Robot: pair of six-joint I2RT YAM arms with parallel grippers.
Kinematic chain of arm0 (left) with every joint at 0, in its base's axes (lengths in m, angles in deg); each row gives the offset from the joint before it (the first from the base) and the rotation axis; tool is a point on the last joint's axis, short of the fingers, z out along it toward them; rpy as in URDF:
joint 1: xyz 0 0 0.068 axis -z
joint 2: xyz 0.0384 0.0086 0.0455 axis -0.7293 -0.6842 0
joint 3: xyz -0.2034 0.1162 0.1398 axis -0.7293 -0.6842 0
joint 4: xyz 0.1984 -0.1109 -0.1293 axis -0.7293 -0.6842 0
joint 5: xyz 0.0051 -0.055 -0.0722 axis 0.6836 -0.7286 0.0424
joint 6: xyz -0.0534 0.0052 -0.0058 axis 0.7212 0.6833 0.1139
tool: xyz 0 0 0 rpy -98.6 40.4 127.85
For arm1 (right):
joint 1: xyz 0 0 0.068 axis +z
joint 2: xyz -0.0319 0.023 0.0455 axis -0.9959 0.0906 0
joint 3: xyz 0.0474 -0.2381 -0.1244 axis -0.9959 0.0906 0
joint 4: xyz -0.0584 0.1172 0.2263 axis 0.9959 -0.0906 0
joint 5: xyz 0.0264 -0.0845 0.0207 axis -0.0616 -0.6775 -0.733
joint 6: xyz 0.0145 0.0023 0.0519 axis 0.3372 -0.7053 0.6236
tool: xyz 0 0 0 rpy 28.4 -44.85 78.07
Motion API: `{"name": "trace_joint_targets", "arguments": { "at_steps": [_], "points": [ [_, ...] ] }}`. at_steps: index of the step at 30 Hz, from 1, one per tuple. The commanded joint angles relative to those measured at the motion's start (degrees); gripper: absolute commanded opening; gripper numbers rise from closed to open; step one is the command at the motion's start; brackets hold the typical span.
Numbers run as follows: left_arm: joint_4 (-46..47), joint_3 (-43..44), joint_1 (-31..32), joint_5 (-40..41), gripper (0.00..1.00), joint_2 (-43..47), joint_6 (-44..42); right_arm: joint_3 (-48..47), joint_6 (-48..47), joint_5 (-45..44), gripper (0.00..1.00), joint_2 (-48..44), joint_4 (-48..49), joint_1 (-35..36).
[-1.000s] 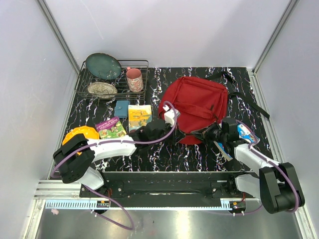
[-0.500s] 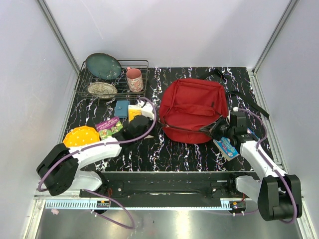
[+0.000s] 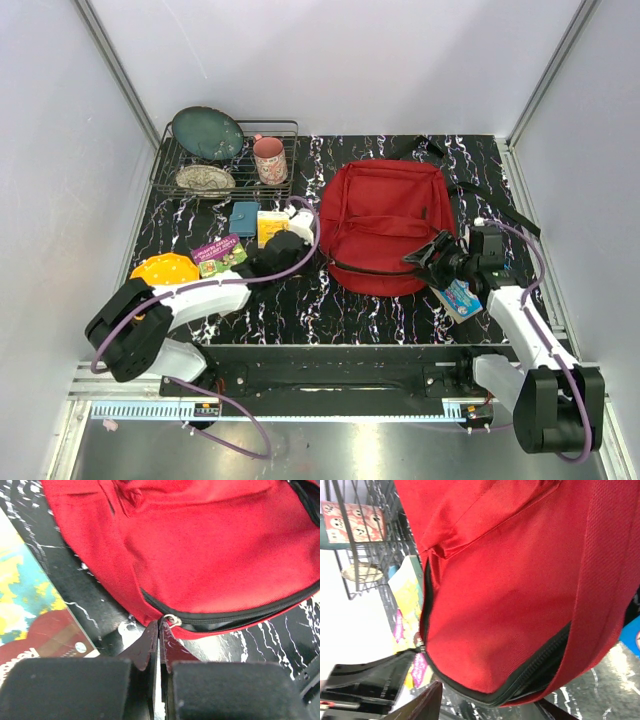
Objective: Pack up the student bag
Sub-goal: Unzip the student bag at the center of the board.
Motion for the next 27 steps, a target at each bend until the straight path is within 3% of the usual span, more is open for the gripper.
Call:
{"name": "trace_joint_targets", "arguments": {
  "at_steps": [1, 3, 5, 7, 8, 13, 19, 24, 27],
  "points": [
    [4.92, 2.62, 2.73, -2.27, 0.00, -2.92, 1.24, 0.89, 11.05, 6.37, 0.69, -4.46, 0.35, -0.18],
    [5.71, 3.15, 4.04, -2.36, 0.00, -3.63, 1.77, 3.61, 15.46, 6.29, 0.69, -9.21, 0.10, 0.26],
    [6.06, 3.59, 4.83, -2.45, 0.00, -4.34, 1.94, 5.03, 21.44, 3.24, 0.87, -14.90, -1.65, 1.31],
    [6.67, 3.68, 5.10, -3.33, 0.00, -4.34, 2.21, 6.43, 25.83, 1.29, 0.87, -18.17, -3.68, 2.37],
    [6.94, 4.03, 5.36, -3.50, 0.00, -4.34, 2.21, 7.14, 26.89, 0.15, 0.93, -20.28, -3.43, 2.72],
    [6.94, 5.52, 6.77, -3.68, 0.00, -4.69, 2.03, 9.51, 32.61, -2.58, 0.93, -19.51, -0.09, 6.66],
    [8.08, 6.84, 9.23, -3.68, 0.00, -5.65, 2.82, 10.66, 37.00, -6.62, 0.92, -11.96, 9.03, 13.70],
    [8.52, 7.81, 11.16, -3.68, 0.00, -6.10, 3.18, 10.66, 40.17, -11.37, 0.86, -5.72, 16.43, 17.57],
    [7.12, 8.34, 12.57, -2.98, 0.00, -5.66, 2.04, 9.70, 40.27, -13.31, 0.75, -2.81, 19.15, 18.36]
  ]
}}
